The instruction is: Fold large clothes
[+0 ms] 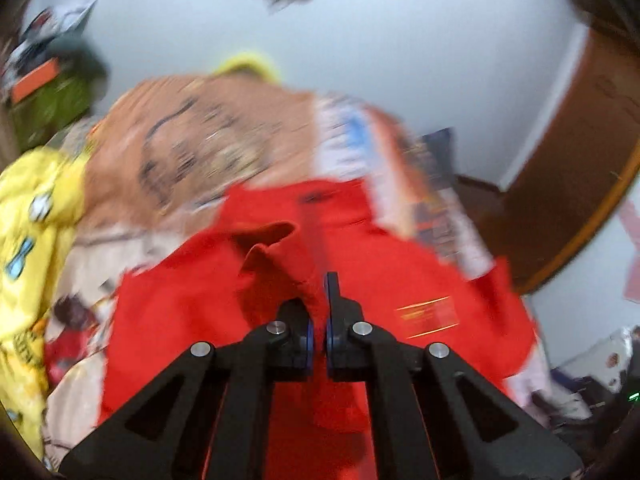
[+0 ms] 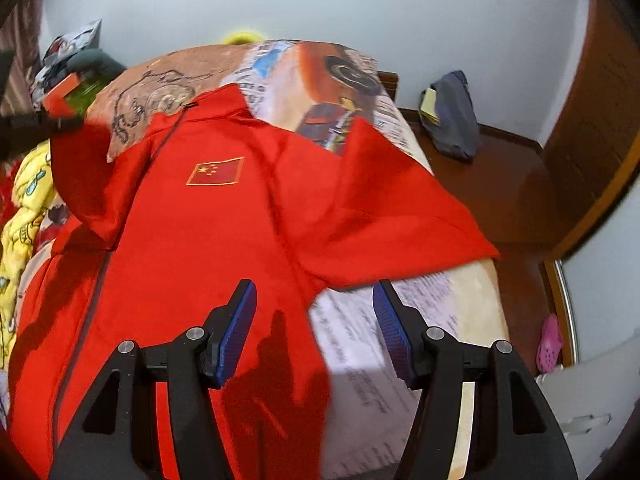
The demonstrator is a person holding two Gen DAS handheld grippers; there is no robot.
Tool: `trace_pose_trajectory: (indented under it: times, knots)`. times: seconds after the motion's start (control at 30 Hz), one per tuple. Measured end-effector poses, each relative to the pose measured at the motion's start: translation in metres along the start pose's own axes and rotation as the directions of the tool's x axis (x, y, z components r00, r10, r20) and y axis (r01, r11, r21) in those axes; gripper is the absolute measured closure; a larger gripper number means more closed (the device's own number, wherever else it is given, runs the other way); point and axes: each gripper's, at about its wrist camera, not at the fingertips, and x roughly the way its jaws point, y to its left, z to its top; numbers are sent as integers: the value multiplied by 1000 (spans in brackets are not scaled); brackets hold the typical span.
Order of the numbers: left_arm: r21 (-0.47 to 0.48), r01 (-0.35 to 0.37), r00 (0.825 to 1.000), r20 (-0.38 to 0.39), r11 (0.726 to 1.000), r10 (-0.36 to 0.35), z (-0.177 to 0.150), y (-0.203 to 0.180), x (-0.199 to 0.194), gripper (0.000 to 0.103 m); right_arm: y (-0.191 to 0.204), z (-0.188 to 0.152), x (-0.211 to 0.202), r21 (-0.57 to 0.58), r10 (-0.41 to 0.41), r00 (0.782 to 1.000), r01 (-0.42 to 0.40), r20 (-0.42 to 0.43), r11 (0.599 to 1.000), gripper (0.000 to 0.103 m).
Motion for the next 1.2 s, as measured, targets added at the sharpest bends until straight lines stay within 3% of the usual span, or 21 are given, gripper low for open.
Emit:
trace_pose_trajectory:
  times: [0.13, 0.27, 0.4, 0.47, 0.57, 0.7, 0.73, 0.77, 0.8, 0.87, 1.0, 1.1, 1.2]
  knots:
    - [66, 107, 994, -24, 992, -106, 4, -68, 10, 100, -17, -9, -13, 26, -5, 1000, 4, 14, 1000, 46]
    - [145, 192, 976, -130, 971, -174, -15, -124, 39, 100, -29, -15, -22, 29, -30, 999, 30, 15, 999, 46]
    - [83, 301, 910, -322, 950, -260, -45, -158, 87, 100, -42, -20, -23, 34, -52, 999, 52, 3, 998, 46]
    - [75, 301, 879, -409, 951, -246, -64, -166, 110, 100, -50, -24, -22, 48, -59, 998, 59, -8, 997, 46]
    - [93, 275, 857, -474, 957, -200, -83, -165, 131, 100, -60, -30, -20, 70, -57, 998, 59, -27, 996, 46]
    - [76, 315, 836, -494, 946, -238, -89, -155, 127, 84, -66, -35, -15, 84, -52, 997, 57, -51, 995, 46]
    - [74, 326, 831, -497, 943, -248, -88, -152, 123, 68, -67, -36, -12, 89, -48, 997, 54, -60, 995, 46]
    - [86, 326, 836, -492, 941, -245, -86, -149, 118, 51, -68, -36, -10, 97, -41, 997, 48, -67, 994, 46]
    - [114, 317, 851, -473, 941, -229, -84, -147, 111, 45, -69, -36, -9, 105, -34, 997, 41, -70, 994, 46]
    - [213, 290, 890, -418, 933, -181, -80, -145, 90, 42, -71, -33, -7, 132, -3, 997, 13, -72, 991, 46]
    - [353, 227, 939, -326, 908, -107, -75, -126, 58, 33, -79, -24, -4, 201, 66, 996, -53, -60, 978, 46]
    - [380, 147, 964, -261, 913, -46, -68, -92, 45, 20, -89, -12, 4, 271, 117, 992, -98, -54, 958, 46]
    - [373, 35, 976, -212, 927, 48, -60, -52, 43, 18, -98, -3, 18, 332, 151, 987, -126, -51, 935, 40]
